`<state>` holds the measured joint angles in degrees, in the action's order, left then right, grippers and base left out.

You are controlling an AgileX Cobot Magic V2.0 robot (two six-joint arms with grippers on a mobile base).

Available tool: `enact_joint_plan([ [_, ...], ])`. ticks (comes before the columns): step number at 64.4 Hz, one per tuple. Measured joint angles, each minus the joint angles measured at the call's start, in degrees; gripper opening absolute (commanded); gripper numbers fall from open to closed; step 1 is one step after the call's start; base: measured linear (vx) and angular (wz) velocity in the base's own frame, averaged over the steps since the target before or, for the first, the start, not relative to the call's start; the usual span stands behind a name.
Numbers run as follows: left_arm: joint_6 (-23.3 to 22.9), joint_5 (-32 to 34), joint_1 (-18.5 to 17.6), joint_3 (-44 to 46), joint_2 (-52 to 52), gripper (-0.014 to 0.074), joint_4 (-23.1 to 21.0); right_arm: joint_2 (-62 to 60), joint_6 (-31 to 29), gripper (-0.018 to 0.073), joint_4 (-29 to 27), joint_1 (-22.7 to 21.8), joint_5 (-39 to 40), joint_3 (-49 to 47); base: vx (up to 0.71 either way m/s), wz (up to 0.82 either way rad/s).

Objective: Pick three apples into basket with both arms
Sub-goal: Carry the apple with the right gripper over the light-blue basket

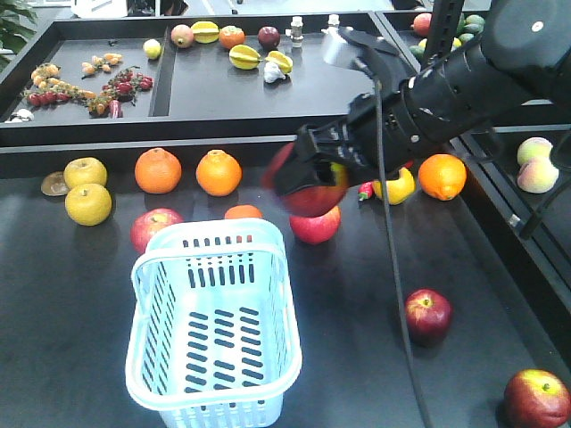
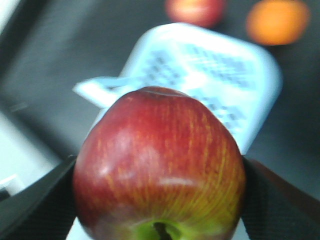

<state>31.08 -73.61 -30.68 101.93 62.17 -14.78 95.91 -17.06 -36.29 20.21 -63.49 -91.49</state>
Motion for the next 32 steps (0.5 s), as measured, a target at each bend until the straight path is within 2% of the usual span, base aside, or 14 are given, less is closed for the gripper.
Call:
enact_joint_plan([
  [4,0.0,0.0,0.0,0.0,0.0,-0.0006,0.0,0.34,-1.74,0.0364,-2.73,0.55,-2.08,0.0,0.0,0.0],
  [8,0.0,0.0,0.0,0.0,0.0,-0.0006,0.0,0.79,-2.58,0.0384,-3.03,1.61,-4.13,0.0,0.0,0.0],
  [23,0.0,0.0,0.0,0.0,0.0,-0.0007,0.0,4.13,-3.47,0.0489,1.98,7.72,-7.16,0.0,0.0,0.0],
  [32,0.0,0.0,0.0,0.0,0.0,-0.0008,0.0,6.82,-3.47,0.0573,2.55,10.41,-7.16,0.0,0.0,0.0],
])
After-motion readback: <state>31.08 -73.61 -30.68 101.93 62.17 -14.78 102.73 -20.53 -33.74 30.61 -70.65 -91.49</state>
